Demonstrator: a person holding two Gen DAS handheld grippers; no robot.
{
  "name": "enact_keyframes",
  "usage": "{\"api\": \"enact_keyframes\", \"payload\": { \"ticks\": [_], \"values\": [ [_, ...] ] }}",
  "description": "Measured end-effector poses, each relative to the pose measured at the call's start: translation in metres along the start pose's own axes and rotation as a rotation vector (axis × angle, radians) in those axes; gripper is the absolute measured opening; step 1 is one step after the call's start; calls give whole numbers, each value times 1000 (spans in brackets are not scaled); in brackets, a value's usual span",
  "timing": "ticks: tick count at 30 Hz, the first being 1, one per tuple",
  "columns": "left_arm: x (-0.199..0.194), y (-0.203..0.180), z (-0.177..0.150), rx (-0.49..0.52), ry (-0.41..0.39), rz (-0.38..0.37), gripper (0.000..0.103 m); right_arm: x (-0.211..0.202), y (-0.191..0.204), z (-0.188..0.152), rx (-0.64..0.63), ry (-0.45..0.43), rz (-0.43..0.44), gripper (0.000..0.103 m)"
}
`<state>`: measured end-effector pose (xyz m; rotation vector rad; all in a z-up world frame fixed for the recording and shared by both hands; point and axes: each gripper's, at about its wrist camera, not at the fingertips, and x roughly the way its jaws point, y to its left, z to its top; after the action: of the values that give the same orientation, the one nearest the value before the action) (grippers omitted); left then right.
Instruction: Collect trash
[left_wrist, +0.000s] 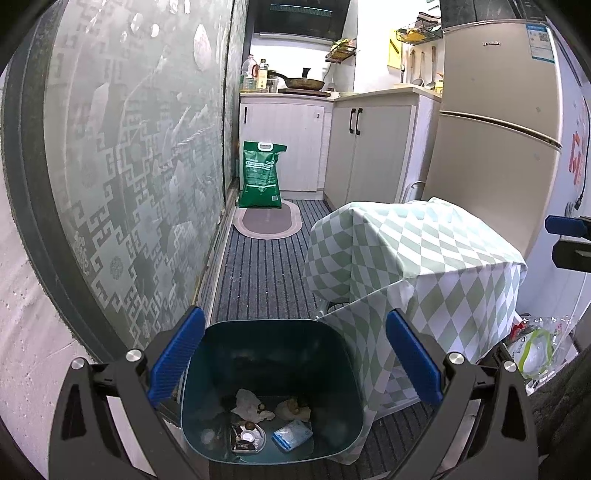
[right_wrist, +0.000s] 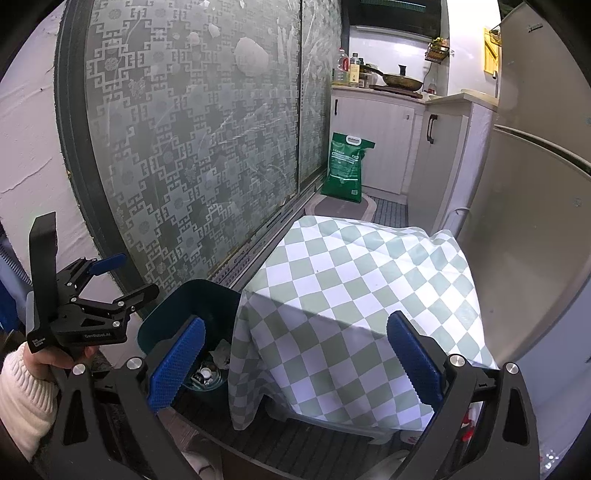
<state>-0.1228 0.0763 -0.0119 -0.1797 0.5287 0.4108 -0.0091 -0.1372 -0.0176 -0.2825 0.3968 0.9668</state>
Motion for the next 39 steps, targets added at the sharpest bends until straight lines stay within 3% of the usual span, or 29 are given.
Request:
{"api": "enact_keyframes", "payload": {
  "ticks": [39],
  "values": [
    [-2,-1,1,-3,-2,-10,100,-1,1,0,2,-2,2,100]
  ]
}}
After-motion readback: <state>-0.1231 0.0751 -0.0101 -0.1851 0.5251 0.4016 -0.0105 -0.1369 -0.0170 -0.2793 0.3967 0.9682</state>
